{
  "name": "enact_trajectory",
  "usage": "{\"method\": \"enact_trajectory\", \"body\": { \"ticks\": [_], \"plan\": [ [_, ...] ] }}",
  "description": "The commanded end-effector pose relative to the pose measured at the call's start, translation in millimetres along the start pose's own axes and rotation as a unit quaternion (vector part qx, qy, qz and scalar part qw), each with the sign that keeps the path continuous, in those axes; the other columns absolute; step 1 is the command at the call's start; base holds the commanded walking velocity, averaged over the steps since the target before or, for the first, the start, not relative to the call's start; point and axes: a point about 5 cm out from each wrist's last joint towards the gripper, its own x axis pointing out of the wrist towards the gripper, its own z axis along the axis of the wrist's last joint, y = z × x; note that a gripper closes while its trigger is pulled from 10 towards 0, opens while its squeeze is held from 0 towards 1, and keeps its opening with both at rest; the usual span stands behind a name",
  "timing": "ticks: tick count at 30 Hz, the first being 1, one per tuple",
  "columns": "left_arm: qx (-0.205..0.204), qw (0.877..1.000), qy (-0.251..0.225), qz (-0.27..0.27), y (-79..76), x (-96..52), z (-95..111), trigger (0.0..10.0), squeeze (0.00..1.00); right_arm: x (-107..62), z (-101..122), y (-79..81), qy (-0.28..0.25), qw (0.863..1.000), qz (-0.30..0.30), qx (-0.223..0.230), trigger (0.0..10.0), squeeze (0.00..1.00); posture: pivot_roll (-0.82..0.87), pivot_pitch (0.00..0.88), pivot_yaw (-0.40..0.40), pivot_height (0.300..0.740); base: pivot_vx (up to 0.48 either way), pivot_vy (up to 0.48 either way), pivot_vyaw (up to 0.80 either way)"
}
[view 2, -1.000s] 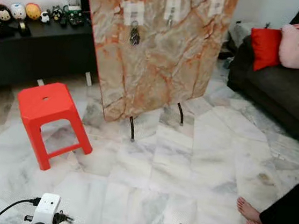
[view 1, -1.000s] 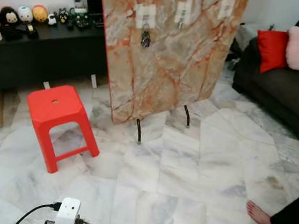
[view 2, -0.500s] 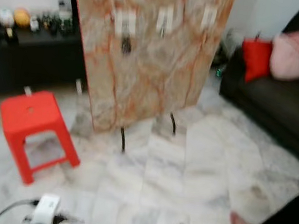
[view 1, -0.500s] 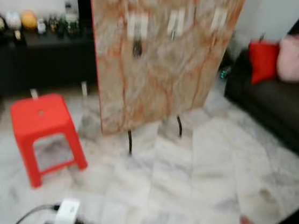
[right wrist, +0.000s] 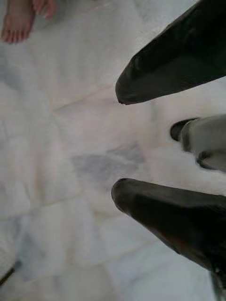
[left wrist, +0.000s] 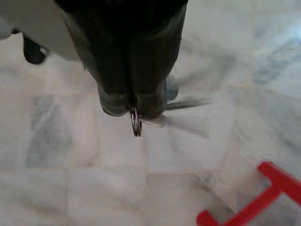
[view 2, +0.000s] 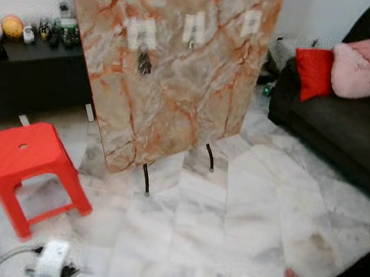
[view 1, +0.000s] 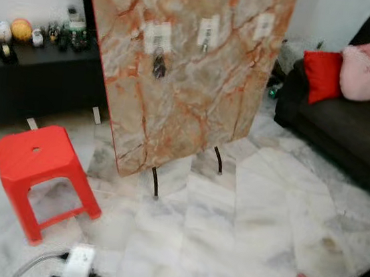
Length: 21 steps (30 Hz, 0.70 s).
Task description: Hang keys on a hook
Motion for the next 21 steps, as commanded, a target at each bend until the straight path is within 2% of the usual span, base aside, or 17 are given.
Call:
{"method": "enact_trajectory", "body": {
  "ticks": [1, 21],
  "plan": [
    [-0.004, 1.0, -0.008, -0.013, -9.8, 2.8, 6.3, 10.0, 0.0, -2.5, -4.2, -13.8, 0.006, 1.0, -0.021, 0.001, 10.0, 0.0, -0.01, 0.0, -0.043, 0.74, 0.311, 0.0, 0.0],
    [0.004, 1.0, -0.004, -0.011, -7.4, 2.5, 5.6, 10.0, 0.0, -2.3, -6.4, -9.9, 0.011, 1.0, -0.019, -0.001, 10.0, 0.0, -0.01, 0.0, -0.028, 0.74, 0.323, 0.0, 0.0]
  ]
}}
